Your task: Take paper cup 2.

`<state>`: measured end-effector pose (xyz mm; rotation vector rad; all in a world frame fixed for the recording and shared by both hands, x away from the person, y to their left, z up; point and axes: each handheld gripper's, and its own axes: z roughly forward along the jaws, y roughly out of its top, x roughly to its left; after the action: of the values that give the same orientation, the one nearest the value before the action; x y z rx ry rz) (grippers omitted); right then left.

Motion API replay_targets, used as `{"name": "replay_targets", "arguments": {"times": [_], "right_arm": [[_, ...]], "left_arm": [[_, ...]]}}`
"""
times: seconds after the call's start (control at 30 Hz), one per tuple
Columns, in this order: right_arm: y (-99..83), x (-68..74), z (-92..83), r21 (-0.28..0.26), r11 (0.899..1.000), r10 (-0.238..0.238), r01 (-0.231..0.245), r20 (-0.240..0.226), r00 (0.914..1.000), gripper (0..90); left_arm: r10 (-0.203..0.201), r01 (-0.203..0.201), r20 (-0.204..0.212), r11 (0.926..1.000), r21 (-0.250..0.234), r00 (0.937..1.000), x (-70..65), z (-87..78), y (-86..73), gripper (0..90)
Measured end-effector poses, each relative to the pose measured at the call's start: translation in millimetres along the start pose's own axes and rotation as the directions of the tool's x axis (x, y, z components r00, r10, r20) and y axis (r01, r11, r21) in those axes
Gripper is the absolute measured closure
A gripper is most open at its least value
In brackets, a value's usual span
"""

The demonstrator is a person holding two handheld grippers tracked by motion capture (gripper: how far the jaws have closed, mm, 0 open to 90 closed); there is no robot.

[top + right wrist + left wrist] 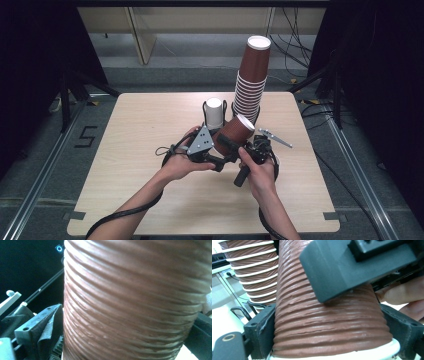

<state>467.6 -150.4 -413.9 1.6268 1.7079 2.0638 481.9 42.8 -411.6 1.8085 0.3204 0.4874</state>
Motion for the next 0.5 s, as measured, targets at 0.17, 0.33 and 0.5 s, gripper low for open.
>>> {"name": "replay_targets", "arguments": {"times": [0.17,0.33,0.5], "right_arm": [[3.1,-1.5,-3.6,-0.001,0.999,-0.037,0.037,-0.001,0.9993,0.4],[6.0,-2.9,-9.2,0.015,0.998,-0.060,0.061,-0.027,0.9978,0.4],[6.7,0.4,-13.3,0.031,0.999,-0.040,0.041,-0.037,0.9985,0.4]], "left_arm": [[0.010,-0.010,-0.015,0.9999,-0.014,0.9998,3.4,-1.8,0.6,11.5],[0.028,-0.028,-0.020,0.9993,-0.023,0.9994,5.4,-3.3,2.4,11.4],[0.036,-0.037,-0.032,0.9990,-0.024,0.9988,7.9,-3.8,2.8,11.4]]}}
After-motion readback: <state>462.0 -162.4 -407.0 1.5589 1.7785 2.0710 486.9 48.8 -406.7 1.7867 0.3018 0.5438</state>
